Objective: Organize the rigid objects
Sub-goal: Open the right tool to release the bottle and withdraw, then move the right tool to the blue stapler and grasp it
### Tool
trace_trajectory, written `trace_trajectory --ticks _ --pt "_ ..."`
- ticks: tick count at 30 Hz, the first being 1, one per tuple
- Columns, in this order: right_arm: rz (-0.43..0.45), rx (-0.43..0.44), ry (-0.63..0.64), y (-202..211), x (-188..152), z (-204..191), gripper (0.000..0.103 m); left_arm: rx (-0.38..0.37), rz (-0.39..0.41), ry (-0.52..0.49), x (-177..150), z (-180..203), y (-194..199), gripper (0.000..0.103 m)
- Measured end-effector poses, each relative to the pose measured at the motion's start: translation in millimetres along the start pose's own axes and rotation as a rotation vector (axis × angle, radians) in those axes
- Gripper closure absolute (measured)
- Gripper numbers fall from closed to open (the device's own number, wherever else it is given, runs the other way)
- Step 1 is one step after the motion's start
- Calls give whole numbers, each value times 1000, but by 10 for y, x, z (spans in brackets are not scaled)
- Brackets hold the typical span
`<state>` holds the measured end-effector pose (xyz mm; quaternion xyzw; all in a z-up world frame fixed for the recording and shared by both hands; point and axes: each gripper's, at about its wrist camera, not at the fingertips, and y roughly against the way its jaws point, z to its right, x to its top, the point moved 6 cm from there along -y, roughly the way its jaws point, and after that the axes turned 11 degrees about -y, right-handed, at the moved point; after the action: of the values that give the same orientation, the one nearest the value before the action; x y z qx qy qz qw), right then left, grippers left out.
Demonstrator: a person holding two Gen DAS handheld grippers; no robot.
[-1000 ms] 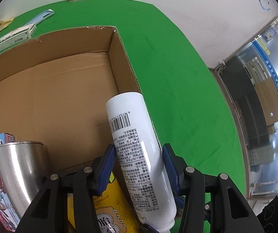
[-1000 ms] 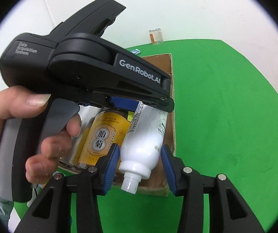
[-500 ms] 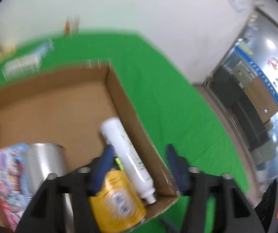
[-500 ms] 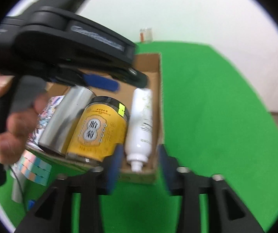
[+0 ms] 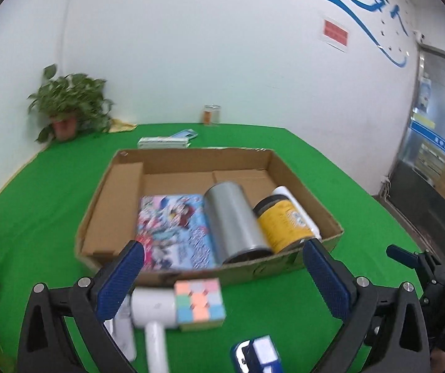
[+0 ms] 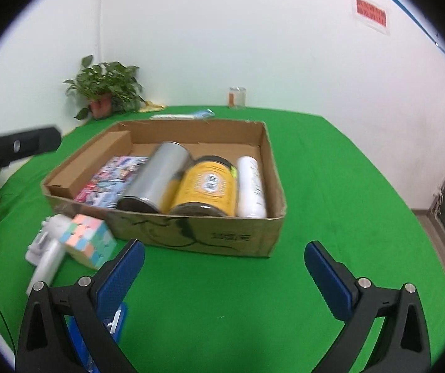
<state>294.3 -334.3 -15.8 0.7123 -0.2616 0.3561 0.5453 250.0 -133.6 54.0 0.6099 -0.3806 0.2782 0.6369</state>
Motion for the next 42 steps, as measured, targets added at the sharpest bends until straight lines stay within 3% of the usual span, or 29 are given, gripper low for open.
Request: trace_trajectory --ticks 7,13,20,23,25,28,29,31,37,42 --pt "5 30 32 197 -323 -342 1 8 -53 63 -515 -237 414 0" --pt "-30 112 26 338 -604 -463 1 -40 -153 117 -934 -186 163 1" --pt "-182 250 69 299 -1208 -714 1 -322 -337 236 -1467 101 -229 3" --pt "-235 267 42 172 -1362 -809 3 -433 -400 275 -1662 249 -391 13" --pt "-249 259 45 79 -1412 -871 12 -470 -442 298 -1769 315 -469 25" --pt "-257 238 59 -33 -1435 -922 25 -485 -429 286 -1796 375 -478 28" --pt "-267 232 56 -73 -1451 -932 28 -516 -441 287 -1809 420 -480 34" --pt "-288 223 54 -151 -1506 -959 41 -551 -455 306 -1853 494 -474 37" --pt "-225 204 116 -133 -1546 -997 46 -561 -465 315 -1913 554 -412 37" --pt "-233 204 65 -152 -1522 -968 47 -570 -478 305 -1959 588 -356 37"
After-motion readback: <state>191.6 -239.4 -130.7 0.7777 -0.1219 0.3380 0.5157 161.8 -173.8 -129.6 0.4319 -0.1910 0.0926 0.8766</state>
